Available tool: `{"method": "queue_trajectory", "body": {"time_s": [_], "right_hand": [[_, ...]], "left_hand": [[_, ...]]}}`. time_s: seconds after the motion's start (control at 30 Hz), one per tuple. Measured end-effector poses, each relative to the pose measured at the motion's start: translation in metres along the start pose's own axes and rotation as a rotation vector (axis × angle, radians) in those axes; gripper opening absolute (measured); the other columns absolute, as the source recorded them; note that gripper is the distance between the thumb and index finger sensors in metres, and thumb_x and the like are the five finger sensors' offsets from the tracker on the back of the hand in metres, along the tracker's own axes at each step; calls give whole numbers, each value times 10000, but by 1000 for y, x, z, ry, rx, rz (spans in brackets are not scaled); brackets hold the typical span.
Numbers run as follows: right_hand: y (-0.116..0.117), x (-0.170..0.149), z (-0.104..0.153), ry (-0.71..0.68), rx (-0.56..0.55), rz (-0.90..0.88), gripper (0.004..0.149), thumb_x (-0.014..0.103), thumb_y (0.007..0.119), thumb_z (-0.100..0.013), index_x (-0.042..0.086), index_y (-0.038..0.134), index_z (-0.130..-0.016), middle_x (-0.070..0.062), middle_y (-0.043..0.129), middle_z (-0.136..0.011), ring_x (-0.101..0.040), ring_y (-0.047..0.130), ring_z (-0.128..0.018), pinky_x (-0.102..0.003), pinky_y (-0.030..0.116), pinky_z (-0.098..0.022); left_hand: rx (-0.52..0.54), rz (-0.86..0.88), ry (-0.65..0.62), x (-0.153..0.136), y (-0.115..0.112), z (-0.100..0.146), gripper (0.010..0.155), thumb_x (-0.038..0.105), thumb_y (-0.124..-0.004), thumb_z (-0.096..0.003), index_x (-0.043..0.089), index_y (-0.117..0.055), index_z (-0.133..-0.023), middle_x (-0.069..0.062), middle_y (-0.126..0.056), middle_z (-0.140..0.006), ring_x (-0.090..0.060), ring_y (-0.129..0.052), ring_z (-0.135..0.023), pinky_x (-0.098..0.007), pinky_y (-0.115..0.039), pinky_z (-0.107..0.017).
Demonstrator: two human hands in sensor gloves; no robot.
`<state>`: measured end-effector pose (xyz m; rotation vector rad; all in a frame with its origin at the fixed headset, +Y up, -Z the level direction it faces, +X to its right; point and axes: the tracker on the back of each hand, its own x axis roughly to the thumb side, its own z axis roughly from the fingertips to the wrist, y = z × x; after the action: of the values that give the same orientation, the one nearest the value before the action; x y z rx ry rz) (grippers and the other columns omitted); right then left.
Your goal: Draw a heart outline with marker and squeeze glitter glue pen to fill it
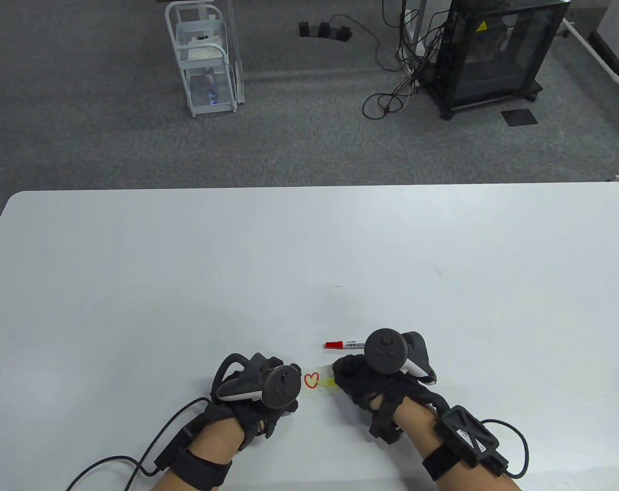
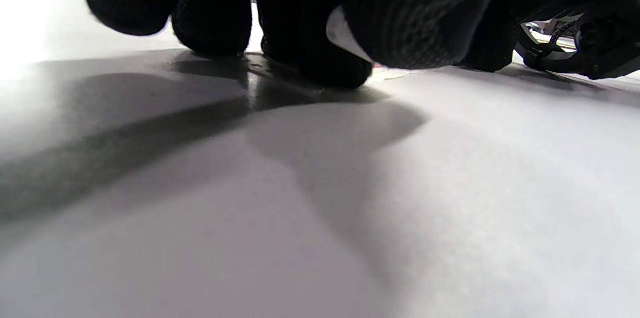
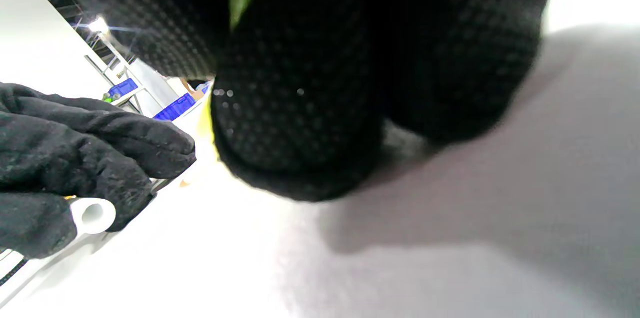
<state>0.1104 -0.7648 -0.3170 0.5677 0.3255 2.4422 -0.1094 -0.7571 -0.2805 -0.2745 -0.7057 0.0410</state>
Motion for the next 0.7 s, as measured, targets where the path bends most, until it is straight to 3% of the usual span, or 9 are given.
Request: {"method": "queue_trajectory", "body": {"time_s": [0.7], "right_hand": [[-18,-5,9,-23,-129,-104,473,334,831,-436,36,881,-800,-119,1047,-535,-110,1098,-228,-338,982,-201]], "left_hand": [[9,7,-13,-5,1,2,470,436,-813,-449,180,-865,-840,-21,-754,-1081,-379,-751,-961,-531,-715,-588]]}}
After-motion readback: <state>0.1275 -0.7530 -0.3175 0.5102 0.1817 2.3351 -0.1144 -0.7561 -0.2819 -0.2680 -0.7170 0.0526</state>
